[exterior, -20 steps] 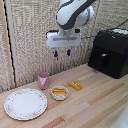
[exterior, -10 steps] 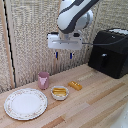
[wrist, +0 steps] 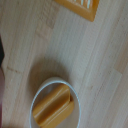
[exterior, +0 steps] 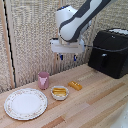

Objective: Extend the gripper towards the air fryer handle. Grasp the air fryer handle and pull it to open the air fryer. Release the air fryer handle and move the gripper to the bread. Grasp the bread with the gripper and move it to the air fryer basket. Release the bread inside the air fryer and retract the gripper.

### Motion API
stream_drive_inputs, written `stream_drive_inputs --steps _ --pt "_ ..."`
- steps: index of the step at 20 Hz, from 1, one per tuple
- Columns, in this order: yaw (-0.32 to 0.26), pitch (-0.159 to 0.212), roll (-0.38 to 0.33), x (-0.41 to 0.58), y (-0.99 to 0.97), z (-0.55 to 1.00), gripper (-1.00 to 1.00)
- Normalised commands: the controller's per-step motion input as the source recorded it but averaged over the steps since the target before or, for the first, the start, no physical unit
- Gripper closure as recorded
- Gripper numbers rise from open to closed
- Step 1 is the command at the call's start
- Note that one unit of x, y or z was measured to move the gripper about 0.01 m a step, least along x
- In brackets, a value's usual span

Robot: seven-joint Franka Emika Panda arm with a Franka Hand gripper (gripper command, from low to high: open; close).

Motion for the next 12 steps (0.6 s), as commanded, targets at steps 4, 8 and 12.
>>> stream_drive_inputs --steps 4,8,12 --pt "-0.045 -0.156 -0.375 -0.121 -0.12 -0.02 -1.00" --pt "-0.003 -0.189 -0.375 -0.178 -0.17 0.00 -1.00" --pt "0.000 -0.190 -0.375 -0.212 -0.23 0.00 -1.00"
